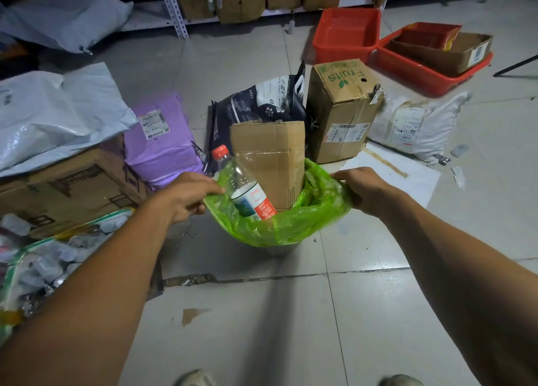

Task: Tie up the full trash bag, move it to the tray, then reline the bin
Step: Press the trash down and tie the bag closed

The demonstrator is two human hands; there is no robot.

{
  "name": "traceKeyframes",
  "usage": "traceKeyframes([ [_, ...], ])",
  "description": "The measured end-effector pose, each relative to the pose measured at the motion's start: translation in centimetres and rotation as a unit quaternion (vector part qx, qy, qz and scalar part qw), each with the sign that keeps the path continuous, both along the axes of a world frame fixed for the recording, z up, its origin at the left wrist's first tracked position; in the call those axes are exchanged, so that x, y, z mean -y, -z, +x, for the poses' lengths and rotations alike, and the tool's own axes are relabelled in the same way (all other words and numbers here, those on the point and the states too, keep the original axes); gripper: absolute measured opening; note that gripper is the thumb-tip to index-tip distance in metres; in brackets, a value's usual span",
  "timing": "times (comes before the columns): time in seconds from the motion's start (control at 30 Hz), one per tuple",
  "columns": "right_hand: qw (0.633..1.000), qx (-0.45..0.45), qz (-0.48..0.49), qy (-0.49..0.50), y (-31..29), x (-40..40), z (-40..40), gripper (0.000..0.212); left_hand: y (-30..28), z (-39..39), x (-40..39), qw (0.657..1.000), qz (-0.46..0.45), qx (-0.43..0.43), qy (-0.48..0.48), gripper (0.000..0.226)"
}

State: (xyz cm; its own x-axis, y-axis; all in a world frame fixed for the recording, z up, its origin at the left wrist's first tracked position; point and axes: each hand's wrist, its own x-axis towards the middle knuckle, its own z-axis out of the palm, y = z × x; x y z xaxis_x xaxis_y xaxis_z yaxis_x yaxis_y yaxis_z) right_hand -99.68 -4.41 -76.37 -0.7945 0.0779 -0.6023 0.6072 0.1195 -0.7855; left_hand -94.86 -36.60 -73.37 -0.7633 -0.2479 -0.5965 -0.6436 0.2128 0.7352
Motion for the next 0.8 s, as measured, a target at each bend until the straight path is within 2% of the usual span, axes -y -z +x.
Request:
traceKeyframes([
  [0.13, 0.999, 0.025, -0.003, -0.043, -2.0, 0.0, -0.8, 0.022, -1.9, -1.2, -0.3, 1.000, 0.028, -0.003, 0.001, 0.019],
  [0.2, 0.998, 0.022, -0.039, -0.033, -3.1, 0.8, -1.5, 0.016, -2.5, -1.8, -0.9, 0.996, 0.073, -0.027, -0.031, 0.012],
  [0.27, 0.995, 0.023, -0.089, -0.028, -3.8, 2.0, -2.7, 0.026, -3.0, -2.9, -1.3, 0.988, 0.125, -0.046, -0.079, 0.003],
  [0.3, 0.993, 0.027, -0.110, -0.023, -4.2, 2.8, -3.4, 0.031, -3.2, -3.4, -1.2, 0.980, 0.162, -0.047, -0.108, 0.004],
  [0.37, 0.989, 0.017, -0.147, 0.002, -5.5, 3.6, -4.6, 0.026, -4.0, -4.3, -1.4, 0.962, 0.225, -0.055, -0.145, 0.008],
  [0.43, 0.985, 0.001, -0.168, 0.031, -6.9, 4.1, -5.7, 0.019, -4.9, -5.2, -1.3, 0.960, 0.233, -0.064, -0.142, 0.009],
  [0.57, 0.988, -0.033, -0.121, 0.091, -6.9, 4.2, -6.3, 0.011, -5.0, -6.0, -1.3, 0.957, 0.202, -0.098, -0.183, 0.011],
  [0.63, 0.991, -0.053, -0.077, 0.100, -6.5, 4.5, -6.1, 0.005, -4.6, -6.4, -1.2, 0.969, 0.117, -0.109, -0.190, 0.008],
  [0.7, 0.992, -0.081, -0.033, 0.095, -6.2, 5.0, -6.6, 0.017, -4.5, -7.1, -1.2, 0.976, 0.033, -0.122, -0.180, 0.008],
  [0.8, 0.991, -0.106, 0.014, 0.085, -6.2, 6.1, -7.5, 0.018, -4.8, -8.6, -1.0, 0.979, -0.029, -0.111, -0.171, 0.011],
])
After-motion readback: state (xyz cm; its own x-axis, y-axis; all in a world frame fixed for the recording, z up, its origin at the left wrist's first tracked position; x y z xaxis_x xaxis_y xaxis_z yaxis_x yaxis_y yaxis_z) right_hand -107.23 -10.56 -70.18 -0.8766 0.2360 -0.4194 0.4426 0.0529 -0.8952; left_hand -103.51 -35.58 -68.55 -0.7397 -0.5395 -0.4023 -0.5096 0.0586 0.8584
